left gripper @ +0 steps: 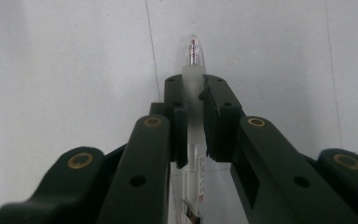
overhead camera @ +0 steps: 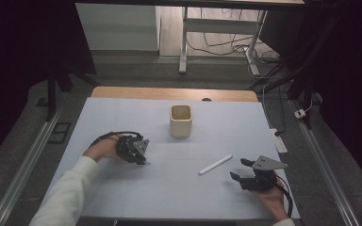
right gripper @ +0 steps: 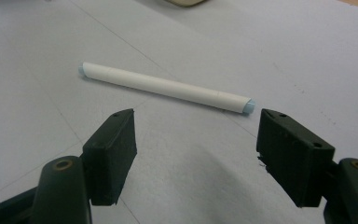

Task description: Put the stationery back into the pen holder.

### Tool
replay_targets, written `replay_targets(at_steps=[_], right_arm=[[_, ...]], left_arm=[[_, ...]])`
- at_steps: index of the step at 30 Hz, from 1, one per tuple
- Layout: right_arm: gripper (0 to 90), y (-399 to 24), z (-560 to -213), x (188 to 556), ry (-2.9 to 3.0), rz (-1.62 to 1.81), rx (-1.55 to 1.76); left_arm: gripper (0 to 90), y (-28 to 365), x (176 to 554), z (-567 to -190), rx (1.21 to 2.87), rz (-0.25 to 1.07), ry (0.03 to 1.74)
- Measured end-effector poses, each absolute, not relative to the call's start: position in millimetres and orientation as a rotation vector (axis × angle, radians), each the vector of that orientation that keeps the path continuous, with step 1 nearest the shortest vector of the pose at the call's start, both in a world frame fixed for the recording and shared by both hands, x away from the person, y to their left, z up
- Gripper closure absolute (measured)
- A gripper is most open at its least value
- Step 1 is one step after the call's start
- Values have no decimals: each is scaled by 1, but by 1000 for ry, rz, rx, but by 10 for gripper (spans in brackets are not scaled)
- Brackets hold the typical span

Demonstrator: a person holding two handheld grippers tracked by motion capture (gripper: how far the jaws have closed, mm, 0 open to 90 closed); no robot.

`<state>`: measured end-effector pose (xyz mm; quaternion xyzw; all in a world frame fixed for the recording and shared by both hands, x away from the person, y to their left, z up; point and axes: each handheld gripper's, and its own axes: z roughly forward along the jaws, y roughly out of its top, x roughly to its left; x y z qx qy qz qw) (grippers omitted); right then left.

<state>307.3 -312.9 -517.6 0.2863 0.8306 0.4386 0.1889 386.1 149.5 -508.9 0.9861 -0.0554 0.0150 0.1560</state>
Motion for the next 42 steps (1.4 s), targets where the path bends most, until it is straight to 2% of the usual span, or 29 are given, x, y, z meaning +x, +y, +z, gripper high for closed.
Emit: replay_targets(at_steps=[19,42], right_arm=[[278,-313,-518,308,2336,1236,808],[278,-313,-517,307,2331,1240,806]], left_arm=[[802,146,385,-505,2853,46,-146],[801,145,365,-465,2777,165,168]])
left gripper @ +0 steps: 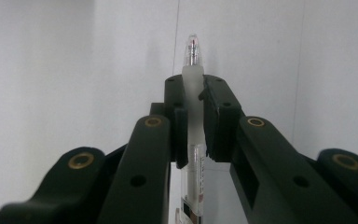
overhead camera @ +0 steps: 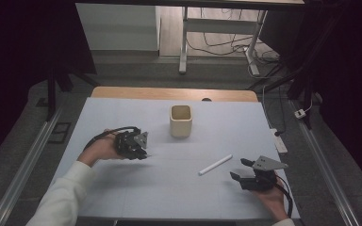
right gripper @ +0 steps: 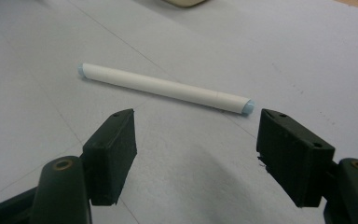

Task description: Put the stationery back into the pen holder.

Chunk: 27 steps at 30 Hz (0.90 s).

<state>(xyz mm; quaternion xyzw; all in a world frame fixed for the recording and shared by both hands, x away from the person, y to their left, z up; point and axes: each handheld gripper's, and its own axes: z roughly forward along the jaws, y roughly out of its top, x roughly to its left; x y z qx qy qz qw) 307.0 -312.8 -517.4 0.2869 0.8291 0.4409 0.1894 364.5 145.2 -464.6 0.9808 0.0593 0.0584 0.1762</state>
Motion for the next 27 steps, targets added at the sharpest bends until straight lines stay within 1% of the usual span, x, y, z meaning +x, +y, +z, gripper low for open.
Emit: replay_targets(at_steps=[6,14,27], right_arm=[[279,-313,-517,307,2328,1234,807],[279,-313,-517,307,2323,1227,809],[279,-313,-516,306,2317,1225,816]], left_arm=[[800,143,357,-456,2730,219,230],[800,146,349,-449,2662,253,348],[800,158,338,-439,2478,322,494]])
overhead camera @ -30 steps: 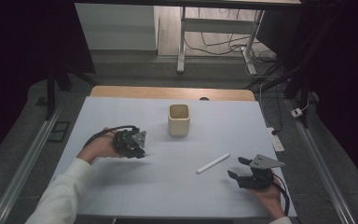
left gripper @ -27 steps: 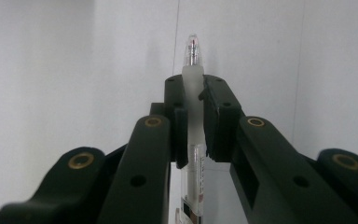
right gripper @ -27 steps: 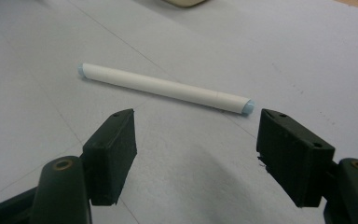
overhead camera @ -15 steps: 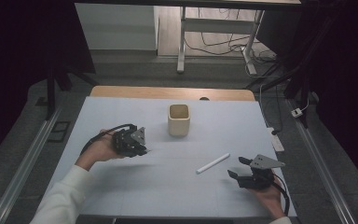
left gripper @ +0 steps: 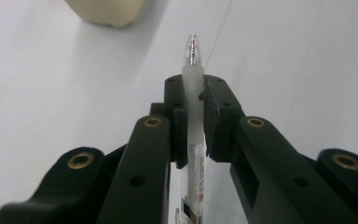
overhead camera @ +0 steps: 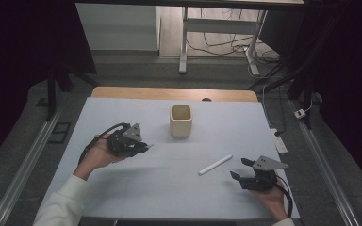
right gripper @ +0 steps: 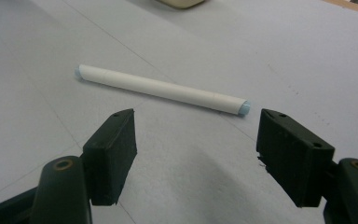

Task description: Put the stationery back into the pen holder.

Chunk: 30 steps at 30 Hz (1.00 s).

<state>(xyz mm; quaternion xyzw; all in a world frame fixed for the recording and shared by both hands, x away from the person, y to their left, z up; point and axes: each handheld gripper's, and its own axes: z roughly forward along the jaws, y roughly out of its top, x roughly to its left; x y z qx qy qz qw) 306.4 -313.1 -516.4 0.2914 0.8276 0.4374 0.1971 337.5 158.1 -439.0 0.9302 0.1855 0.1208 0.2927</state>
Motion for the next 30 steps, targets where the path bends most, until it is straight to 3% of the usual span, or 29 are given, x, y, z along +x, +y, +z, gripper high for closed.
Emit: replay_targets(at_steps=[30], right_arm=[[281,-313,-516,306,2302,1237,822]], left_arm=[[799,166,339,-434,2159,365,681]])
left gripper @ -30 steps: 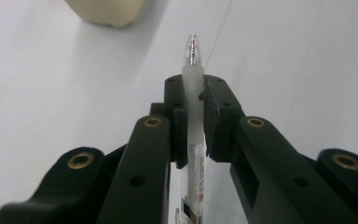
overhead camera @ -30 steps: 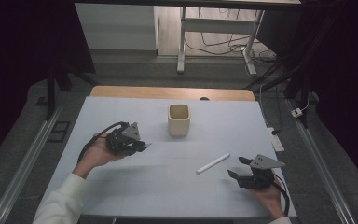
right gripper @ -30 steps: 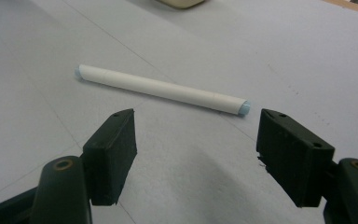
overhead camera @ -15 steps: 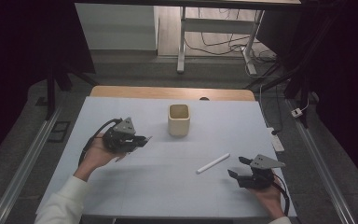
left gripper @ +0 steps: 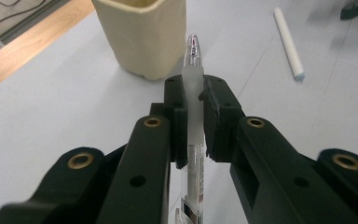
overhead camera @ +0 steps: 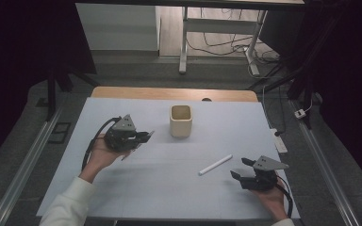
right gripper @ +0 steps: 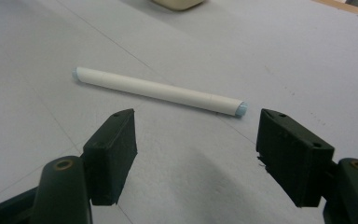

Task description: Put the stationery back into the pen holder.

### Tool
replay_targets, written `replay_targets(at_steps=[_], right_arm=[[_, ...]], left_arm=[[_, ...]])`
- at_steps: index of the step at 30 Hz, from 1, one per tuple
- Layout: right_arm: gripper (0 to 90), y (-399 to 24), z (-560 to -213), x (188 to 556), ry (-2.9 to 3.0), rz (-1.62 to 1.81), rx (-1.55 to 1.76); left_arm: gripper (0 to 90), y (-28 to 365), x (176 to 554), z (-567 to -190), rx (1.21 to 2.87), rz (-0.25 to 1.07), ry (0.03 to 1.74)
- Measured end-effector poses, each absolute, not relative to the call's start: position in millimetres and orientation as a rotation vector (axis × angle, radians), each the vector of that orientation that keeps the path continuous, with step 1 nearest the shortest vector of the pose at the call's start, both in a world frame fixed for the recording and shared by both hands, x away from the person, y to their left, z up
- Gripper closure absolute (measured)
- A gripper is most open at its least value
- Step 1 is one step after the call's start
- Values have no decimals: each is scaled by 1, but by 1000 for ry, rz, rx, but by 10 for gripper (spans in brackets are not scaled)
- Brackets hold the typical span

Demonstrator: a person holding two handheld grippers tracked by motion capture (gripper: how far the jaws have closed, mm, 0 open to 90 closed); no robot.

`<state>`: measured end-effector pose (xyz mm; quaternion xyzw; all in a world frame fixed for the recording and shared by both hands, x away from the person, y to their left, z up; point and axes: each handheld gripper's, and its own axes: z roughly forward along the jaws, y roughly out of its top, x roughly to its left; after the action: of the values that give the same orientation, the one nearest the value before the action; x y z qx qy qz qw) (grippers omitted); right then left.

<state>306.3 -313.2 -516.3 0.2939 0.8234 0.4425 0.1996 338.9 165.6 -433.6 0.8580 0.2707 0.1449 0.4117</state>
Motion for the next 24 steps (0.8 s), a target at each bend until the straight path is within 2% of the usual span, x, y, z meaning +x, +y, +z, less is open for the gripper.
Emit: replay_targets(at_steps=[7,24], right_arm=[[281,-313,-517,306,2302,1237,824],[282,-313,-516,307,2307,1226,822]], left_arm=[[800,163,341,-434,2095,410,697],[799,157,354,-434,2007,410,735]])
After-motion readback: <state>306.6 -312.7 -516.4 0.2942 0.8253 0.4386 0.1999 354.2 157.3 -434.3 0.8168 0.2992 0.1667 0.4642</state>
